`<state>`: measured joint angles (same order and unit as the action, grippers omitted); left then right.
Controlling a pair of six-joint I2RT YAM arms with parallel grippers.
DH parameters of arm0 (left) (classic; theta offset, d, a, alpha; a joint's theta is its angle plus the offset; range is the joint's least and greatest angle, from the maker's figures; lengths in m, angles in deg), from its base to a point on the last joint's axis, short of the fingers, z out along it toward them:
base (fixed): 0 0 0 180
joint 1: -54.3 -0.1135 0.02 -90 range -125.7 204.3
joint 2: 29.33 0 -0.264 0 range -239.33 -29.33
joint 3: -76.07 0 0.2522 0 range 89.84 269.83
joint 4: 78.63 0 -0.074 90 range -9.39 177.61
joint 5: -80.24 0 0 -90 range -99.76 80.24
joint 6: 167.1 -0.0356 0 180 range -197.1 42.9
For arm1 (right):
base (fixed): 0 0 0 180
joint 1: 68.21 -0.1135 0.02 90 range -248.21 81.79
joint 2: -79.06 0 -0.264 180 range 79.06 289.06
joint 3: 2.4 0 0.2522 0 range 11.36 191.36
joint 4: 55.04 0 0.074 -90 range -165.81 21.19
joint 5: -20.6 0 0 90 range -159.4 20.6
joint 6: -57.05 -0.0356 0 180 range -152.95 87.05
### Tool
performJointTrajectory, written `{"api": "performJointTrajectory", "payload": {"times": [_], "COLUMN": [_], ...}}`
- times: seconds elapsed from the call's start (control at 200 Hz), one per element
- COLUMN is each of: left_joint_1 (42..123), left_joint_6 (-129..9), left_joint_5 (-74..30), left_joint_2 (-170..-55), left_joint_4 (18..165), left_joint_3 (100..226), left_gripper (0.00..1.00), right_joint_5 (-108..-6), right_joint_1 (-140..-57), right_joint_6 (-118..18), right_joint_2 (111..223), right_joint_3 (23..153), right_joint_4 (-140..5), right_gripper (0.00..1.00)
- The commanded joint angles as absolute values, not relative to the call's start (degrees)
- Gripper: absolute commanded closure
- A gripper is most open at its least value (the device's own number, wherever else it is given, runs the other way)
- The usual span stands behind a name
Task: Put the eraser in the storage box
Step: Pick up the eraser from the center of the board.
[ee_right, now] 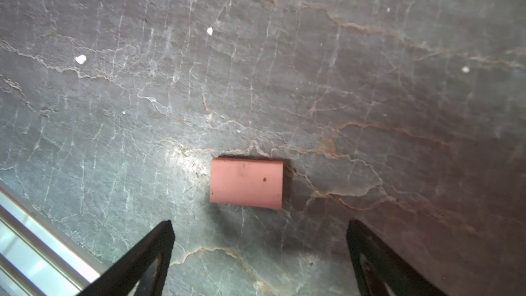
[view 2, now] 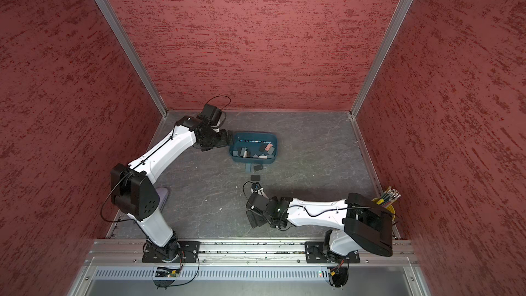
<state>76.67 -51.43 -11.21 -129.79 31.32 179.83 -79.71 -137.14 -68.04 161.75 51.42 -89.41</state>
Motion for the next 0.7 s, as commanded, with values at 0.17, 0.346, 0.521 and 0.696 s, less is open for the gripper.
{"api": "performJointTrajectory", "payload": {"times": [0.17, 0.346, 0.521, 0.696], "left_joint_1": [75.74, 74.92, 74.06, 73.72], "left_joint_6": [-51.17, -51.01, -50.73, -50.56], "left_joint_5": [-14.92, -15.77, -16.53, -16.79], "left_joint_2": [-128.56, -128.07, -127.79, -127.68], "left_joint_4": [35.16, 35.40, 35.49, 35.66], "left_joint_3": [178.78, 178.52, 178.31, 177.99], "left_gripper": [0.00, 0.00, 0.00, 0.00], "right_joint_5": [-81.50, -82.67, -82.91, -83.77], "right_joint_1": [-138.94, -139.13, -139.04, -139.01], "right_joint_6": [-67.58, -67.32, -67.74, -67.41], "right_joint_2": [168.30, 169.49, 171.03, 171.69], "right_joint_3": [57.31, 58.38, 59.26, 60.03], "right_joint_4": [-92.18, -93.09, -94.88, -95.44], "right_gripper": [0.11, 0.17, 0.25, 0.25]}}
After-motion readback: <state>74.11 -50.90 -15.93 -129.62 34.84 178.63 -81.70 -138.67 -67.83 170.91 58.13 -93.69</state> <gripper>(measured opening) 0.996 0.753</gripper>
